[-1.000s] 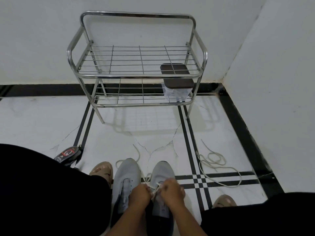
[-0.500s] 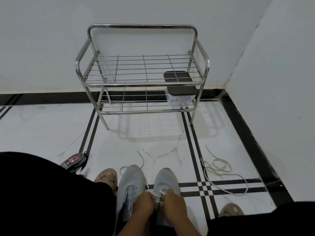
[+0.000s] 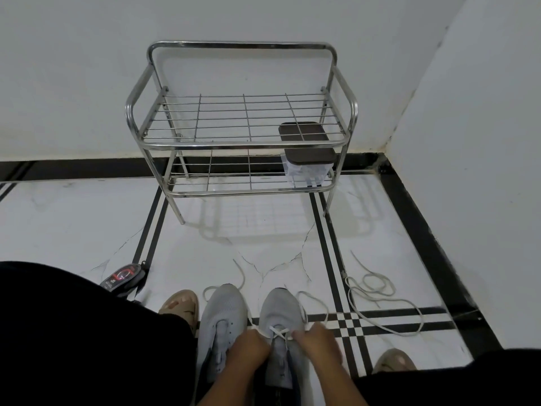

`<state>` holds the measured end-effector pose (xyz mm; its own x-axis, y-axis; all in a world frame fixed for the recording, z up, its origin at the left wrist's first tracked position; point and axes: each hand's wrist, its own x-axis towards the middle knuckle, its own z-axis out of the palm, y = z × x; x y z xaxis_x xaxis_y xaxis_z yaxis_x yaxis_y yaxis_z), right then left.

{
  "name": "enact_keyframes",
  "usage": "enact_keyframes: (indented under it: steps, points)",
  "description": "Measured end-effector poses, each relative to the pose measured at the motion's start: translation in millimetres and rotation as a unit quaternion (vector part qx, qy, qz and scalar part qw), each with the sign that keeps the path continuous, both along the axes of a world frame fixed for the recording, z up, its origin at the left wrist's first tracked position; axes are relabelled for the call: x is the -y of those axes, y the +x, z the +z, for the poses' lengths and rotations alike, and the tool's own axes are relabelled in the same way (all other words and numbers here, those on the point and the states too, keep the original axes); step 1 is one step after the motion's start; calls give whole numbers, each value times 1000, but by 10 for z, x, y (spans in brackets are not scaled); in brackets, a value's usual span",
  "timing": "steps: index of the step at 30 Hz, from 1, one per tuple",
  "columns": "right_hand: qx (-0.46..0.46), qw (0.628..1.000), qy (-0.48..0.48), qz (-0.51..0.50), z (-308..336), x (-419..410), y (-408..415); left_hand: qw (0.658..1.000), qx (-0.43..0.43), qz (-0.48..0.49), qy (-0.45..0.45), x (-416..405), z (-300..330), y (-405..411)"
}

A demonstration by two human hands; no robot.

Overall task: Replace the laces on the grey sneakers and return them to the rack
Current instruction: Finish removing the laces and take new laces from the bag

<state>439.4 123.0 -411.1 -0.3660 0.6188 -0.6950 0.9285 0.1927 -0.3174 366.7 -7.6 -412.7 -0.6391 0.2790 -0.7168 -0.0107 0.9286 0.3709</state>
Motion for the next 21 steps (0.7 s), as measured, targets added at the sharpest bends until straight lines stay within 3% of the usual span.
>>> enact_keyframes:
  steps: [2,4,6,9,14,17,19,21]
  points:
    - [30,993,-41,108,-58,126,43,1000,-7,-14,1,8,12,1]
    - [31,988,-18,150,-73,120,47,999,-23,-25,24,24,-7,-1]
    - [28,990,-27,137,-91,60,42,995,-60,-56,48,29,7,8]
    - [25,989,-48,141,-115,18,49,974,-115,-184,69,10,-39,69]
    - [3,987,-46,151,-108,61,67,937,-167,-307,-22,-106,-39,134]
    - [-6,990,-61,129,-120,71,94,922,-185,-339,-19,-186,-81,97]
    - [-1,993,-58,103,-107,44,139,952,-116,-278,48,-210,-38,-10]
    - [13,996,-46,69,-117,-9,177,985,-66,-119,107,-148,3,-122]
